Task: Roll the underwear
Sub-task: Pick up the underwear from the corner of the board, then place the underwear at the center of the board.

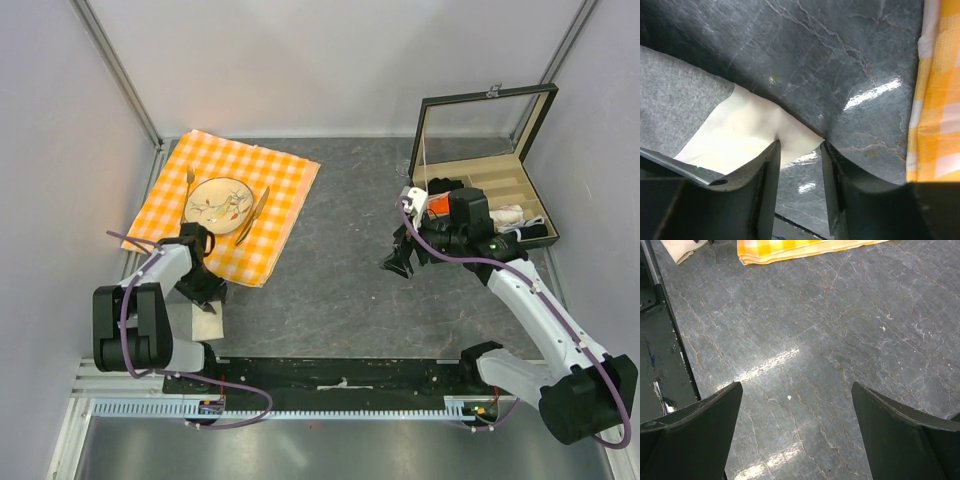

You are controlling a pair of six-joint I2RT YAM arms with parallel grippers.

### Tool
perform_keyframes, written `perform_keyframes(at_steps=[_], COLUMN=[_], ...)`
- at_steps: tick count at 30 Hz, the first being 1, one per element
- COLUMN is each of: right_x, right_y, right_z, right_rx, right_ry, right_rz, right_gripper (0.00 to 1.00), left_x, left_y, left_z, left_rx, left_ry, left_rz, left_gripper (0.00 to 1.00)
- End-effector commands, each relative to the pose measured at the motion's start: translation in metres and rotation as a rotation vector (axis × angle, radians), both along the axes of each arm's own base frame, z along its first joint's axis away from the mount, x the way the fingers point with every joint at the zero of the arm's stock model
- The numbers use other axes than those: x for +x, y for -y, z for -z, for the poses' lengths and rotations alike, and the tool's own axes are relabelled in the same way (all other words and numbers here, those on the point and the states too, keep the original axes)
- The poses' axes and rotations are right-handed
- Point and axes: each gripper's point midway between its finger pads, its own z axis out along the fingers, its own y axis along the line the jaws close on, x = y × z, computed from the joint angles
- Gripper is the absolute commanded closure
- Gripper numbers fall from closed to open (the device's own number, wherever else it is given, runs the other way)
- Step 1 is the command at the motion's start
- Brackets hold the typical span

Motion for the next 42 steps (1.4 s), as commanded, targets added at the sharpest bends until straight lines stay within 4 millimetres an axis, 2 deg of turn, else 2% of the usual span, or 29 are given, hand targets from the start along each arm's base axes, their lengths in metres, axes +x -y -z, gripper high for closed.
perform_keyframes(at_steps=[1, 4, 6, 8, 11, 14, 15, 17, 18, 19, 20, 21, 22, 24, 25, 28, 29, 31, 32, 33, 34, 35, 36, 37, 39, 40, 42], right_x=[0.003, 0.003, 0.002, 0.002, 0.002, 0.001, 0.001, 0.002, 0.001, 0.0, -0.001, -0.001, -0.002, -0.004, -0.005, -0.011, -0.013, -0.021, -0.023, -0.029, -0.038, -0.041, -0.045, -0.052, -0.053, -0.054, -0.052], right_y=[-0.003, -0.002, -0.002, -0.002, -0.001, -0.001, -0.001, 0.0, 0.0, -0.001, 0.0, 0.0, 0.0, 0.0, 0.0, -0.001, -0.002, -0.003, -0.003, -0.006, -0.005, -0.006, -0.006, -0.004, -0.002, 0.003, 0.007], right_z=[-0.024, -0.026, -0.027, -0.028, -0.029, -0.028, -0.029, -0.028, -0.028, -0.027, -0.028, -0.027, -0.027, -0.024, -0.023, -0.021, -0.02, -0.022, -0.026, -0.03, -0.029, -0.035, -0.037, -0.038, -0.047, -0.049, -0.057], right_rx=[0.019, 0.018, 0.017, 0.017, 0.016, 0.015, 0.015, 0.009, 0.008, 0.005, 0.003, 0.0, -0.001, -0.006, -0.009, -0.015, -0.014, -0.011, -0.006, 0.003, 0.002, 0.005, 0.008, 0.002, -0.009, -0.033, -0.055], right_ry=[0.077, 0.083, 0.087, 0.09, 0.093, 0.091, 0.094, 0.098, 0.1, 0.1, 0.111, 0.112, 0.113, 0.125, 0.124, 0.15, 0.152, 0.162, 0.173, 0.2, 0.182, 0.2, 0.205, 0.205, 0.224, 0.227, 0.255], right_rz=[-0.021, -0.02, -0.02, -0.021, -0.022, -0.023, -0.023, -0.024, -0.028, -0.033, -0.039, -0.043, -0.048, -0.073, -0.082, -0.133, -0.145, -0.189, -0.206, -0.258, -0.281, -0.304, -0.322, -0.342, -0.334, -0.313, -0.288], right_gripper=[0.02, 0.02, 0.02, 0.02, 0.02, 0.02, 0.02, 0.02, 0.02, 0.02, 0.02, 0.02, 0.02, 0.02, 0.02, 0.02, 0.02, 0.02, 0.02, 0.02, 0.02, 0.02, 0.02, 0.02, 0.02, 0.02, 0.02], left_x=[0.007, 0.008, 0.007, 0.009, 0.016, 0.029, 0.036, 0.042, 0.044, 0.046, 0.047, 0.044, 0.039, 0.034, 0.026, 0.013, 0.011, 0.002, 0.001, -0.003, -0.003, -0.005, -0.007, -0.007, -0.014, -0.006, 0.001], left_y=[0.001, 0.001, 0.0, -0.001, 0.002, 0.013, 0.023, 0.036, 0.054, 0.063, 0.071, 0.083, 0.093, 0.109, 0.125, 0.153, 0.16, 0.185, 0.194, 0.212, 0.223, 0.234, 0.257, 0.27, 0.299, 0.315, 0.332], left_z=[0.026, 0.026, 0.024, 0.022, 0.01, -0.017, -0.038, -0.061, -0.08, -0.105, -0.121, -0.137, -0.161, -0.187, -0.2, -0.242, -0.248, -0.274, -0.28, -0.279, -0.292, -0.296, -0.287, -0.307, -0.309, -0.311, -0.309], left_rx=[-0.044, -0.062, -0.067, -0.071, -0.094, -0.148, -0.191, -0.244, -0.327, -0.349, -0.373, -0.425, -0.448, -0.494, -0.551, -0.634, -0.658, -0.727, -0.746, -0.779, -0.794, -0.809, -0.828, -0.848, -0.876, -0.872, -0.87], left_ry=[0.023, 0.042, 0.056, 0.07, 0.126, 0.257, 0.36, 0.483, 0.571, 0.696, 0.775, 0.833, 0.921, 1.014, 1.042, 1.153, 1.159, 1.203, 1.201, 1.168, 1.184, 1.178, 1.121, 1.169, 1.145, 1.14, 1.136], left_rz=[-0.057, -0.069, -0.076, -0.082, -0.044, 0.031, 0.07, 0.176, 0.243, 0.307, 0.34, 0.379, 0.415, 0.473, 0.515, 0.614, 0.633, 0.719, 0.748, 0.799, 0.835, 0.864, 0.912, 0.951, 1.023, 1.054, 1.083], left_gripper=[0.64, 0.8, 0.84, 0.96, 0.98, 0.98, 0.98, 0.98, 0.98, 0.98, 0.98, 0.98, 0.98, 0.98, 0.98, 0.98, 0.98, 0.98, 0.98, 0.98, 0.98, 0.98, 0.98, 0.98, 0.98, 0.98, 0.98])
